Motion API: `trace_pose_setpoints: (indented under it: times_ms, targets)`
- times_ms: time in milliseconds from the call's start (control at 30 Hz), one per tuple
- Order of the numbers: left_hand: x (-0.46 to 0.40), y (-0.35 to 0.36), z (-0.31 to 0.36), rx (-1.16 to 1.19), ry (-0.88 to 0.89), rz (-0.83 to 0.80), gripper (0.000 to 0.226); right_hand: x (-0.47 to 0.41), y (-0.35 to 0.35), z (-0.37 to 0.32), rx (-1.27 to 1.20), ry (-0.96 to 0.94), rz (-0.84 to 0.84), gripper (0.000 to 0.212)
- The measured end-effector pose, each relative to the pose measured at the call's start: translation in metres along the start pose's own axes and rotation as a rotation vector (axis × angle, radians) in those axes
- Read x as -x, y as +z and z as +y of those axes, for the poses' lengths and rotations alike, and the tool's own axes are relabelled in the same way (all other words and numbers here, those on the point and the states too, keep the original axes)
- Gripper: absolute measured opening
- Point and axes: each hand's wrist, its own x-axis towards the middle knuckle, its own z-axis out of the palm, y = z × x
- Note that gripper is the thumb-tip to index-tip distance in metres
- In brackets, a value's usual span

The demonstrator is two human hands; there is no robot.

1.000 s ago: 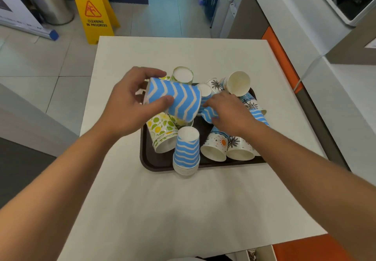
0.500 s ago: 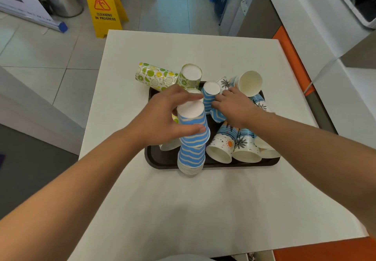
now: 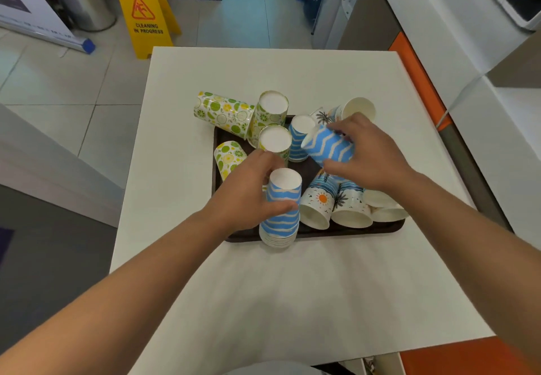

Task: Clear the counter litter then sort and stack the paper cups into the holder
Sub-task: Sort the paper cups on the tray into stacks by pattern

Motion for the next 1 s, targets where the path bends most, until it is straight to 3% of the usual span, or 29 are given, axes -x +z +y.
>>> trace_pose_setpoints:
  times_ms: [200, 333, 467, 633, 867, 1000]
  targets:
    - [0.012, 0.008, -0.006, -0.229, 0.043, 0.037, 0.056, 0.023, 0.007, -0.032, -0.705, 0.216, 0.251, 0.048]
    - [0.018, -0.002, -0.009, -0.176, 0.044, 0.035, 0.058, 0.031, 0.023, -0.050, -0.861, 0.219, 0.258, 0.055]
    - [0.031, -0.023, -0.013, -0.110, 0.021, 0.092, 0.048, 0.044, 0.038, -0.059, -0.825, 0.173, 0.238, 0.066]
    - [0.025, -0.047, -0.005, -0.055, -0.066, 0.246, 0.031, 0.063, 0.058, -0.056, -0.652, 0.110, 0.142, 0.057]
    - [-0.014, -0.046, 0.015, -0.012, -0.029, 0.253, 0.017, 0.076, 0.071, -0.039, -0.331, 0.110, 0.028, 0.067]
    - [-0.047, -0.037, 0.027, -0.061, 0.009, 0.159, 0.027, 0.071, 0.043, -0.022, -0.327, 0.238, 0.202, 0.052]
